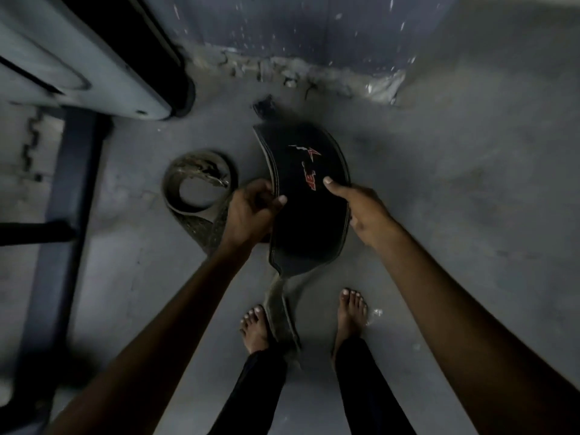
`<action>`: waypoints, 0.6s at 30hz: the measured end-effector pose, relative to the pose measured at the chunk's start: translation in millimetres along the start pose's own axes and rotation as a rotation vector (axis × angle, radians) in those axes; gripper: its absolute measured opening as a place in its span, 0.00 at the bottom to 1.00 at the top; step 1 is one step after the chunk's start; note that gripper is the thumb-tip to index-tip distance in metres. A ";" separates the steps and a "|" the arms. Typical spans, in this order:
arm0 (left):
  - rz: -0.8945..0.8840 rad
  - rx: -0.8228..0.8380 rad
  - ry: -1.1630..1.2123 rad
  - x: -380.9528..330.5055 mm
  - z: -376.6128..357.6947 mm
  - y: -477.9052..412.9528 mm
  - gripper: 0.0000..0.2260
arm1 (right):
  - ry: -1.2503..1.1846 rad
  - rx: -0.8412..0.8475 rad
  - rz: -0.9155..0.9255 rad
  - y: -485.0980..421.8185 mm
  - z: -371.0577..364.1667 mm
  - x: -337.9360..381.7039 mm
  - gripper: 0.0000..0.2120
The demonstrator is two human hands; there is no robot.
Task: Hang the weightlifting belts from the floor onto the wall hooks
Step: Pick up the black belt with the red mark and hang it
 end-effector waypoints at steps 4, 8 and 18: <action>-0.055 0.054 0.079 -79.7 57.6 38.8 0.08 | -0.190 -0.057 0.151 95.5 -9.3 81.9 0.13; -0.112 0.062 0.127 -166.8 114.8 89.9 0.13 | -0.296 -0.134 0.242 205.6 -19.8 155.1 0.13; -0.252 -0.058 0.342 -400.3 230.8 274.6 0.11 | -0.411 -0.108 0.593 491.6 -17.9 322.4 0.11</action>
Point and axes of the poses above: each hand's wrist, its own y-axis away from the middle knuckle, its own z-axis out of the back of the hand, x = y × z, the point moved 10 cm from there along -y, towards the middle knuckle, and after that the axes turned 4 degrees about -y, right-handed, at the moved point
